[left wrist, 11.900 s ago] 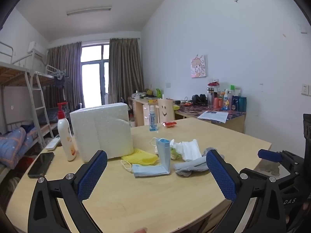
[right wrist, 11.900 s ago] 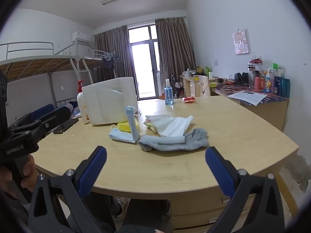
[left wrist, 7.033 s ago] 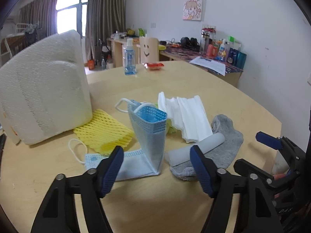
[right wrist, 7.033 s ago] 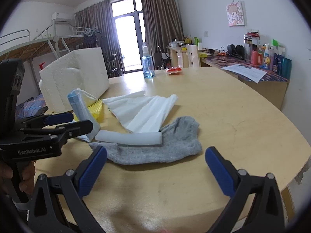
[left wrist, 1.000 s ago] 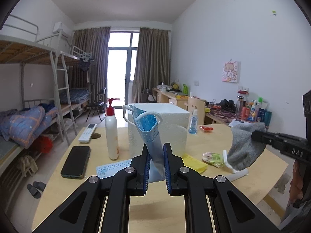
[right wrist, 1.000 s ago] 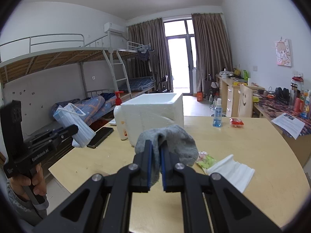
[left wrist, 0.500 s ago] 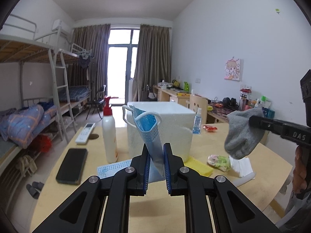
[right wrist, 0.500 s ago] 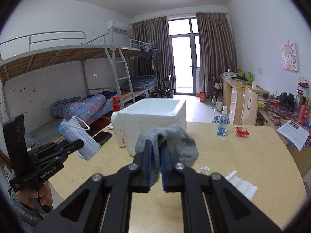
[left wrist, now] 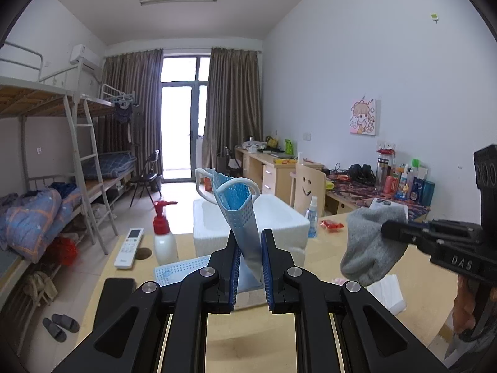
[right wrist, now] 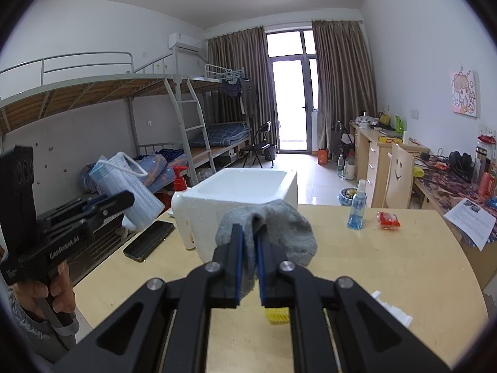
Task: Organize soft objects
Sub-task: 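Lift the sock with the right tool while the left tool carries the mask toward the foam box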
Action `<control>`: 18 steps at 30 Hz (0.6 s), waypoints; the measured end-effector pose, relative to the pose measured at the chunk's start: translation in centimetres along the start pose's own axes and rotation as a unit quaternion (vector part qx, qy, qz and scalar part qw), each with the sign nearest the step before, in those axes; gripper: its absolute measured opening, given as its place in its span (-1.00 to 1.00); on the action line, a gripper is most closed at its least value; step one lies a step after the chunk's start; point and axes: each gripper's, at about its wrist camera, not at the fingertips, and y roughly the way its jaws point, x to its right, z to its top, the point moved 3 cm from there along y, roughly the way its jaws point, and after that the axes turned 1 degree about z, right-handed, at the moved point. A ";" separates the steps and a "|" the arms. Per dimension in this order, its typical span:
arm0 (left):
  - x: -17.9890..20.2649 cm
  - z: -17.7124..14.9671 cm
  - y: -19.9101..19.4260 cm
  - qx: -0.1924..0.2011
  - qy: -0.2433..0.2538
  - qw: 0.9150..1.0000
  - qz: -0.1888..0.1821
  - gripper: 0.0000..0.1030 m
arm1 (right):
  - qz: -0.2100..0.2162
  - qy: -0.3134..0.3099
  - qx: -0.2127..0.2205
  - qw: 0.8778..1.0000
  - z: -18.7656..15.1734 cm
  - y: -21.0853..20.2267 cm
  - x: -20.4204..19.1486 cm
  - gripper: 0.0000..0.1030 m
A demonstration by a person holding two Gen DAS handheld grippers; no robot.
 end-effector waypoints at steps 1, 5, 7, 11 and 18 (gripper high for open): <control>-0.1 0.3 0.2 0.000 0.000 1.000 0.000 -0.72 | 0.000 -0.001 0.000 1.000 0.2 0.2 -0.1 -0.79; -0.1 1.1 1.1 -0.002 0.000 1.000 -0.004 -0.72 | -0.003 -0.004 -0.002 1.000 1.1 0.9 -0.1 -0.79; -0.1 1.4 1.4 -0.004 0.000 1.000 -0.004 -0.72 | -0.003 -0.008 -0.001 1.000 1.6 1.2 -0.2 -0.79; -0.2 2.0 2.3 -0.009 -0.002 1.000 -0.011 -0.72 | -0.003 -0.017 -0.002 1.000 2.8 1.9 -0.3 -0.79; -0.5 2.9 3.9 -0.018 -0.002 1.000 -0.016 -0.72 | -0.003 -0.023 -0.007 1.000 4.2 3.3 0.0 -0.79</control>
